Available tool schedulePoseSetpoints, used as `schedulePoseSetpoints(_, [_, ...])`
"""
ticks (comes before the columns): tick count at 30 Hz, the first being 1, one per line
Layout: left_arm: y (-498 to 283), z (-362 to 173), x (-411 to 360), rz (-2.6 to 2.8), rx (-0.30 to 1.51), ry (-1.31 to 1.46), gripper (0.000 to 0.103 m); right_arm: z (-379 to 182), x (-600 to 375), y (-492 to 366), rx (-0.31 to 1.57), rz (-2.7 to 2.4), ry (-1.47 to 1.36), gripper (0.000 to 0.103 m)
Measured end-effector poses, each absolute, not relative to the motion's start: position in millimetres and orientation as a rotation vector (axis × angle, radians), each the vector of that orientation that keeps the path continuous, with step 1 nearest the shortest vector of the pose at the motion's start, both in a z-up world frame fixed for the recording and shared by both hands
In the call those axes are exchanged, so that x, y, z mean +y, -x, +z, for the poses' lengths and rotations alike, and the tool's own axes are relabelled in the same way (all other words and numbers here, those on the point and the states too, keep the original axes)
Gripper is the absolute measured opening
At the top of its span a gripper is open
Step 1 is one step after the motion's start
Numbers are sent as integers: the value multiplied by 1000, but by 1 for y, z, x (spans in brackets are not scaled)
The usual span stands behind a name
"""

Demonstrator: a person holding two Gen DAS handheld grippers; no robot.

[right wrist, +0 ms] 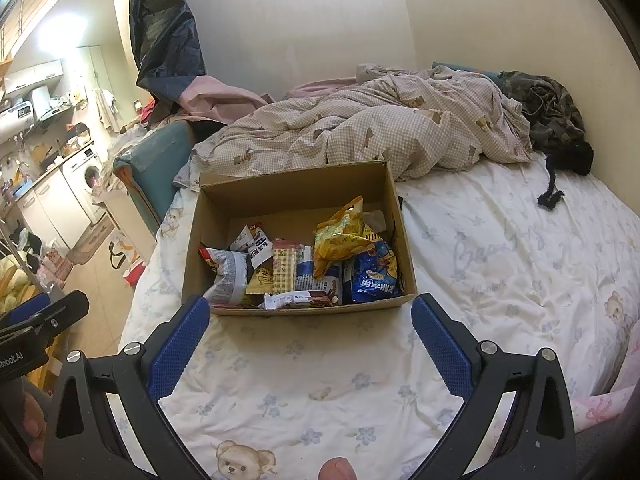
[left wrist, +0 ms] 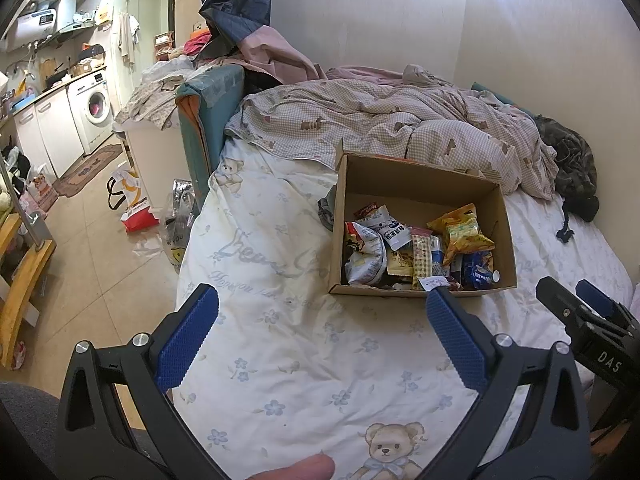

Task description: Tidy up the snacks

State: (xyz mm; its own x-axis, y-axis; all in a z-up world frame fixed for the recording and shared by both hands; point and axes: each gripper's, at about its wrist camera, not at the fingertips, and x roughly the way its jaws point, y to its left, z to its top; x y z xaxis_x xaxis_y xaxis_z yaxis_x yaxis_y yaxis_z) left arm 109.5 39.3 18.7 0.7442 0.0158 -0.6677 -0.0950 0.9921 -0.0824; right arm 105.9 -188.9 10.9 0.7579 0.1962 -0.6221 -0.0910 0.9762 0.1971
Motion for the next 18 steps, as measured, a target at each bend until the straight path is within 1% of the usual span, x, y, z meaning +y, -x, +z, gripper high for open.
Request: schedulePoseSetpoints(18, [-108, 19, 44, 68, 716, 107, 103, 10, -186, -110, 695, 162, -144, 103])
